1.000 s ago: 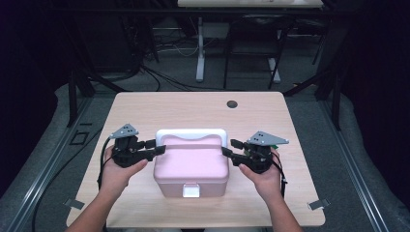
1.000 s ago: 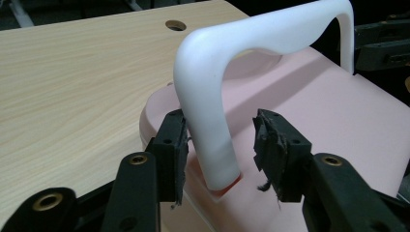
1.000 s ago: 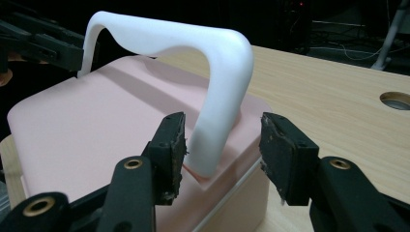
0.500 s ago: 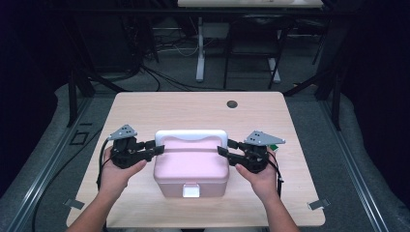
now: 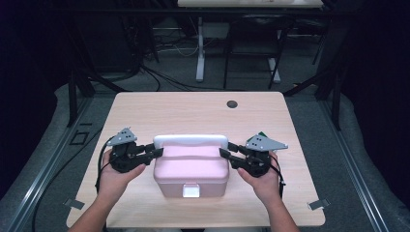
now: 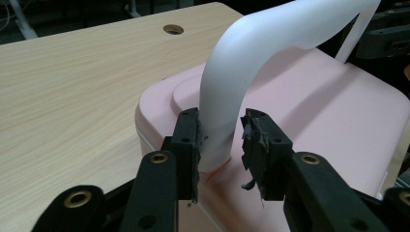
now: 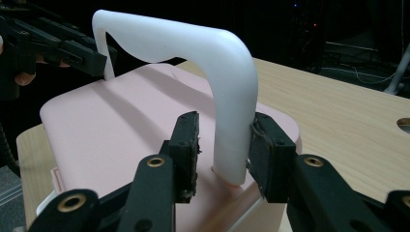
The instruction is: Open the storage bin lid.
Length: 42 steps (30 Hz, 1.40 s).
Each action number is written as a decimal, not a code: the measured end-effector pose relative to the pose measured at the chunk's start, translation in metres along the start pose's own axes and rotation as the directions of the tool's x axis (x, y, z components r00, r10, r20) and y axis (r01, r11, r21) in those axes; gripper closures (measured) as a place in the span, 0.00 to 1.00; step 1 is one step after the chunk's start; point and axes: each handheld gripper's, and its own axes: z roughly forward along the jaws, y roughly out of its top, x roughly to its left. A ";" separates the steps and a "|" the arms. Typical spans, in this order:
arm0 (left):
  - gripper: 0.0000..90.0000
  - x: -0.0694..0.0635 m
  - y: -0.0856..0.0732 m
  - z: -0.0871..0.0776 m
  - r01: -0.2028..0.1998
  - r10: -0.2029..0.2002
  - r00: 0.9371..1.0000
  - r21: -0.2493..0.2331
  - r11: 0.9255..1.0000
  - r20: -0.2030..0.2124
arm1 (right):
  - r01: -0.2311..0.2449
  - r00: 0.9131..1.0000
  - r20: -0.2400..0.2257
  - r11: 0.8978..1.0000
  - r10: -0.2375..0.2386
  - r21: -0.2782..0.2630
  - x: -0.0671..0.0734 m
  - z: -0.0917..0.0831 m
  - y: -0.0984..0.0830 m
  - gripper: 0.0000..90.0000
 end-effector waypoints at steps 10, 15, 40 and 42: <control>0.81 0.003 -0.004 0.005 0.001 -0.001 1.000 0.005 1.000 -0.006 | -0.002 1.000 0.001 1.000 0.002 0.017 -0.003 0.006 -0.004 0.76; 0.81 0.003 -0.004 0.004 -0.002 0.002 1.000 0.007 1.000 -0.006 | -0.029 1.000 -0.005 0.999 0.029 0.028 -0.005 0.009 -0.006 0.81; 0.75 0.001 0.018 -0.013 -0.004 0.004 1.000 0.005 1.000 0.005 | -0.059 0.998 -0.034 0.997 0.061 0.057 -0.006 0.003 0.009 0.83; 0.74 0.001 0.018 -0.017 -0.002 0.002 1.000 -0.001 1.000 0.004 | -0.072 0.996 -0.043 0.995 0.075 0.065 -0.007 0.003 0.011 0.83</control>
